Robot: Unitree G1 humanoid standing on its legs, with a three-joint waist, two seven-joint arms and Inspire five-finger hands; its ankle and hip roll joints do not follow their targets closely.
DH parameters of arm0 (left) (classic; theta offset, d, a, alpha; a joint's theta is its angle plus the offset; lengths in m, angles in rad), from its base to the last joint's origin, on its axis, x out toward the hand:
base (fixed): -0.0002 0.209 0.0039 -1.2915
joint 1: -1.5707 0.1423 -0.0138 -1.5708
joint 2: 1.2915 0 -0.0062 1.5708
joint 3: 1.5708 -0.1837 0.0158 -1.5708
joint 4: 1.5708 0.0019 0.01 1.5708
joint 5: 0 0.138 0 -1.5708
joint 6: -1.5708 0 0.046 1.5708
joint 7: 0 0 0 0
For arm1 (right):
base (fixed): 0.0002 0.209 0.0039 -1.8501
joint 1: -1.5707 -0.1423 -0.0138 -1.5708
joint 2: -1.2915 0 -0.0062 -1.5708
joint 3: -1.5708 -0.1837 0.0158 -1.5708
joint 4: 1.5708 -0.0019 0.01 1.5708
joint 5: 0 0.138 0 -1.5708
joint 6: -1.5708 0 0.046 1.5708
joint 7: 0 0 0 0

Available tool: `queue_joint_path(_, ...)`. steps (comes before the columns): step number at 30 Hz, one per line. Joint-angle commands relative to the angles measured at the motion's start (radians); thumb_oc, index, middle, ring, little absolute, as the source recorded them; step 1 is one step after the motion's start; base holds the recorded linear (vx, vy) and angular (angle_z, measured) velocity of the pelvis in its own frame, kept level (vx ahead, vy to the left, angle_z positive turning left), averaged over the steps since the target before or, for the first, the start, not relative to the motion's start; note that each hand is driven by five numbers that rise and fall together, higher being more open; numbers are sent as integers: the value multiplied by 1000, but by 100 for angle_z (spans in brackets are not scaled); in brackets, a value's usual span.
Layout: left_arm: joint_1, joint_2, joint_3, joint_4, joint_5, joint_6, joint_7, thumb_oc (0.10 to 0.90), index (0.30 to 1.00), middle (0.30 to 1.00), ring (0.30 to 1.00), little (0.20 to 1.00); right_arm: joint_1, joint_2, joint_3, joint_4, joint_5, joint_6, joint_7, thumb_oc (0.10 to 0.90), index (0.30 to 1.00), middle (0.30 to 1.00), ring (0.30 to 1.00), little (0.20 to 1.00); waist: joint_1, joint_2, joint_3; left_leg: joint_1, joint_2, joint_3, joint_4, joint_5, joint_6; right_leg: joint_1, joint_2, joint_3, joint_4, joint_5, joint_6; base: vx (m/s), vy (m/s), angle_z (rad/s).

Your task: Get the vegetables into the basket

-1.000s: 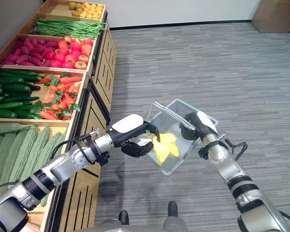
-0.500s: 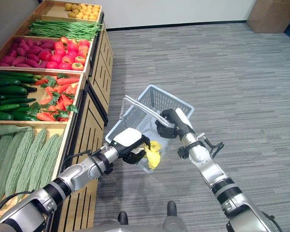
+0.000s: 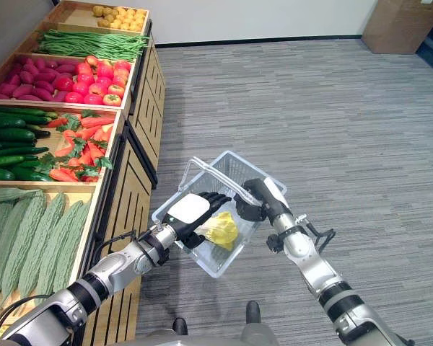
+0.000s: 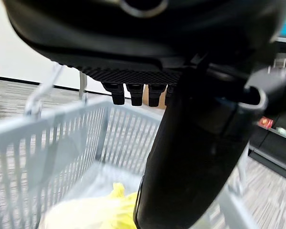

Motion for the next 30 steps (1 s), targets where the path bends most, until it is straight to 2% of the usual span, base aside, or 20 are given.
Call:
queue_joint_path(1,-34,13,57,-48,-114,-76,78,900,1000,1000,1000,1000,-50,37,-144,-66,41,-146,-81,400,300,300,300,300,10,-59,-120,-36,13,-33,1,-7,-35,44,-44,-89,0,-47,62,0,0,0)
queue_joint_path(8,171,84,181,-208,-317,-130,-10,900,1000,1000,1000,1000,82,42,-221,18,-13,-137,-94,400,300,300,300,300,18,-60,-116,-35,13,-43,1,-5,-34,47,-43,-93,0,-47,60,0,0,0)
queue_joint_path(11,247,126,203,-215,-384,-134,-87,900,1000,1000,1000,1000,125,40,-253,84,-34,-130,-94,400,300,300,300,300,22,-58,-113,-38,14,-47,1,-2,-35,47,-44,-96,0,-45,60,0,0,0)
queue_joint_path(12,286,147,213,-186,-420,-135,-144,900,1000,1000,1000,1000,154,40,-275,134,-39,-123,-87,400,300,300,300,300,21,-54,-111,-39,14,-46,1,0,-35,47,-44,-97,0,-45,61,0,0,0)
queue_joint_path(13,288,149,214,-187,-423,-135,-147,900,1000,1000,1000,1000,156,41,-274,135,-39,-125,-87,400,300,300,300,300,21,-55,-112,-39,14,-46,1,0,-36,47,-44,-97,0,-45,61,0,0,0)
queue_joint_path(17,392,100,278,58,-486,-76,-189,900,1000,1000,1000,1000,234,44,-327,243,-64,-114,-79,400,300,300,300,300,18,-52,-103,-42,10,-49,1,5,-35,43,-43,-96,0,-40,61,0,0,0)
queue_joint_path(19,401,85,285,100,-495,-67,-196,900,1000,1000,1000,1000,245,48,-335,265,-62,-112,-76,400,300,300,300,300,16,-50,-101,-43,10,-50,1,6,-35,41,-43,-96,0,-39,62,0,0,0)
queue_joint_path(20,409,57,296,209,-513,-47,-220,900,1000,1000,1000,1000,260,55,-343,308,-55,-101,-64,400,300,300,300,300,11,-49,-97,-46,10,-47,1,8,-36,35,-44,-92,0,-36,62,0,0,0)
queue_joint_path(21,407,55,295,213,-513,-49,-219,900,1000,1000,1000,1000,260,54,-344,308,-55,-101,-64,400,300,300,300,300,11,-48,-98,-46,10,-47,1,8,-36,35,-44,-92,0,-36,62,0,0,0)
queue_joint_path(22,407,21,305,320,-548,-29,-251,900,1000,1000,1000,1000,271,57,-347,357,-55,-92,-54,400,300,300,300,300,6,-45,-95,-49,11,-46,1,9,-36,29,-44,-89,0,-33,61,0,0,0)
queue_joint_path(25,396,2,292,418,-536,-22,-273,900,1000,1000,1000,1000,278,60,-350,430,-52,-84,-48,400,300,300,300,300,-2,-43,-89,-50,12,-42,1,10,-37,24,-42,-84,0,-31,61,-6,-1,-1)
queue_joint_path(30,357,-49,290,602,-433,15,-220,900,1000,1000,1000,1000,268,69,-337,578,-58,-65,-45,400,300,300,300,300,-12,-35,-74,-52,15,-29,1,8,-39,11,-36,-70,0,-29,57,-4,-4,-4)
